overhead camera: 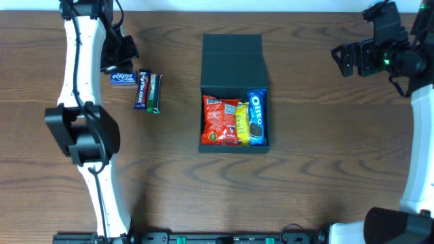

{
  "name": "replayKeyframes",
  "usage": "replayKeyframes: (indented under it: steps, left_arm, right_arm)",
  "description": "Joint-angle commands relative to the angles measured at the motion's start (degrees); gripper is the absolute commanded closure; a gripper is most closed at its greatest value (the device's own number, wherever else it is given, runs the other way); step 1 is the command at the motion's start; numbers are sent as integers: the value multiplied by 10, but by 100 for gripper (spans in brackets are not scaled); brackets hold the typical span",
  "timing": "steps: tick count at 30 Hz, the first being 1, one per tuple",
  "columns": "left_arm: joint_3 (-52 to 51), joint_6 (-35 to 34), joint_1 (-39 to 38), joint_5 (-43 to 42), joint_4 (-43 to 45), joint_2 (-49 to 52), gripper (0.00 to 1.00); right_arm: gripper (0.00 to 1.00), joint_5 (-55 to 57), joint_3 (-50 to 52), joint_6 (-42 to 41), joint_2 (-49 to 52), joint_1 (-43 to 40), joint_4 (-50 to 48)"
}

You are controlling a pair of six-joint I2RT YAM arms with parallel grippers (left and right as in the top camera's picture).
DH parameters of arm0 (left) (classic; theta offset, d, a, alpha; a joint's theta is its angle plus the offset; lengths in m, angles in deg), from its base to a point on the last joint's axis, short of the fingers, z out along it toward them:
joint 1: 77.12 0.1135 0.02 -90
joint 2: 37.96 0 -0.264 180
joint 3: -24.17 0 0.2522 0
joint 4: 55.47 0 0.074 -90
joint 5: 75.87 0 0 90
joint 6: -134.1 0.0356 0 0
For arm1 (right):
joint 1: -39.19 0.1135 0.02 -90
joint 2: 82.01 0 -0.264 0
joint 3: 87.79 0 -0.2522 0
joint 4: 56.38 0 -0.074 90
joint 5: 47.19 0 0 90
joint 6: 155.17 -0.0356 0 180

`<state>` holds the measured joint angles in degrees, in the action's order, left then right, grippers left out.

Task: Pack container
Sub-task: 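Withdraw the left gripper back toward the remaining bars, then lower left gripper onto the green bar and grasp it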

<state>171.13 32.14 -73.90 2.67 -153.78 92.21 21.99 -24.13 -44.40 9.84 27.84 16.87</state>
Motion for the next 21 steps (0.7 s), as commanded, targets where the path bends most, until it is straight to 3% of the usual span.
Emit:
replayKeyframes:
  steps: [1, 6, 12, 19, 21]
  left_arm:
    - [-51, 0, 2, 28, 10, -86, 94]
    - [-215, 4, 0, 71, 90, -182, 92]
    - [-281, 23, -12, 91, 209, -156, 87]
    - [-281, 84, -65, 84, 316, -75, 58]
    - [-281, 100, -77, 84, 330, -57, 58]
  right_arm:
    - [1, -2, -1, 7, 0, -3, -13]
    - [1, -2, 0, 7, 0, -3, -34]
    - [1, -2, 0, 7, 0, -3, -31]
    - [1, -2, 0, 7, 0, -3, -15]
    - [1, -2, 0, 7, 0, -3, -10]
